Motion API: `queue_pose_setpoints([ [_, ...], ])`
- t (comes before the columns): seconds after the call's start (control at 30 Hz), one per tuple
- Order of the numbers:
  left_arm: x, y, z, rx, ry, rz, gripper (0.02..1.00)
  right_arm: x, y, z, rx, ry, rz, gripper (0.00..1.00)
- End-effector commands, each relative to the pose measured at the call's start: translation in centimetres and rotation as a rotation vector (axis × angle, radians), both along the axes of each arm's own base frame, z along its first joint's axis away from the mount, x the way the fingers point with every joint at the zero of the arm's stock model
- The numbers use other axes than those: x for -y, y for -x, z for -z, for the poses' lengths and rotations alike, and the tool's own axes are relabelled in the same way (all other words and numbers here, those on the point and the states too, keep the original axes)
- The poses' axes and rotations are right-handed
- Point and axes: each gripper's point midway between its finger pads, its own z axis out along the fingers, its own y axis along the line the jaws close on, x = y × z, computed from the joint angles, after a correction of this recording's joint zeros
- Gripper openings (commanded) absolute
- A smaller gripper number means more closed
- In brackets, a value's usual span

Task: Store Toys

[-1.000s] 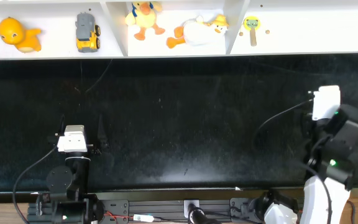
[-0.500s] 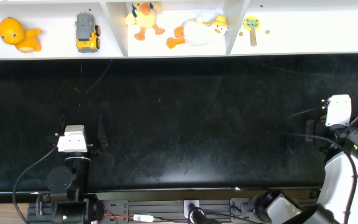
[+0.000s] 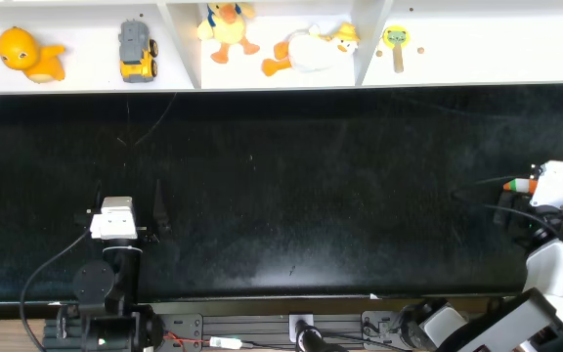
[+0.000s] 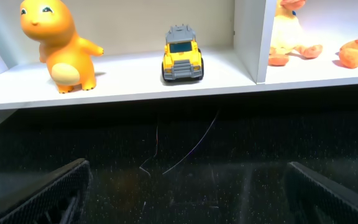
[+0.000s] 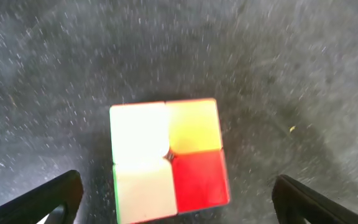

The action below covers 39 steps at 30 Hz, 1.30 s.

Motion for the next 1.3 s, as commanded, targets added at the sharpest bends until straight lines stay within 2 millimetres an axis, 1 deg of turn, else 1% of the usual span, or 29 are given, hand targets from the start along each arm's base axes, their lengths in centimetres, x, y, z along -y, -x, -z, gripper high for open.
queue_pose_setpoints([
  [0.03,0.3,0.0,-0.1,0.007,0.01,0.013,0.998,-1.1,0.1,1.6,0.033,-0.082,0.015,0.923],
  [0.1,0.3,0.0,-0.1,0.007,0.01,0.013,0.998,-0.8,-0.2,1.5,0.057,-0.092,0.047,0.917],
  [0.13,0.3,0.0,-0.1,0.007,0.01,0.013,0.998,-0.6,-0.3,1.4,0.071,-0.09,0.058,0.879],
  [0.23,0.3,0.0,-0.1,0.007,0.01,0.013,0.998,-0.5,-0.4,1.3,0.082,-0.086,0.067,0.844],
  [0.3,0.3,0.0,-0.1,0.007,0.01,0.013,0.998,-0.4,-0.5,1.3,0.085,-0.083,0.066,0.781],
  [0.33,0.3,0.0,-0.1,0.007,0.01,0.013,0.998,-0.4,-0.5,1.2,0.086,-0.081,0.066,0.733],
  [0.37,0.3,0.0,-0.1,0.007,0.01,0.013,0.998,-0.4,-0.5,1.2,0.087,-0.081,0.067,0.722],
  [0.47,0.3,0.0,-0.1,0.007,0.01,0.013,0.998,-0.4,-0.5,1.2,0.087,-0.081,0.067,0.619],
  [0.57,0.3,0.0,-0.1,0.007,0.01,0.013,0.998,-0.4,-0.5,1.2,0.086,-0.081,0.067,0.575],
  [0.63,0.3,0.0,-0.1,0.007,0.01,0.013,0.998,-0.3,-0.5,1.2,0.087,-0.08,0.067,0.516],
  [0.73,0.3,0.0,-0.1,0.007,0.01,0.013,0.998,-0.7,-1.0,0.8,0.104,-0.089,0.072,0.467],
  [0.93,0.3,0.0,-0.1,0.007,0.01,0.013,0.998,-2.6,-3.5,-1.8,0.171,-0.073,0.021,0.459],
  [1.03,0.3,0.0,-0.1,0.007,0.01,0.013,0.998,-3.9,-5.6,-3.7,0.22,-0.084,-0.009,0.463],
  [1.1,0.3,0.0,-0.1,0.007,0.01,0.013,0.998,-4.3,-6.7,-4.7,0.244,-0.087,-0.022,0.463],
  [1.13,0.3,0.0,-0.1,0.007,0.01,0.013,0.998,-4.5,-7.4,-5.5,0.261,-0.087,-0.031,0.463],
  [1.2,0.3,0.0,-0.1,0.007,0.01,0.013,0.998,-4.8,-9.2,-7.6,0.308,-0.082,-0.05,0.467],
  [1.23,0.3,0.0,-0.1,0.007,0.01,0.013,0.998,-4.8,-10.2,-8.7,0.329,-0.08,-0.057,0.465],
  [1.3,0.3,0.0,-0.1,0.007,0.01,0.013,0.998,-4.5,-11.6,-10.2,0.358,-0.083,-0.058,0.461],
])
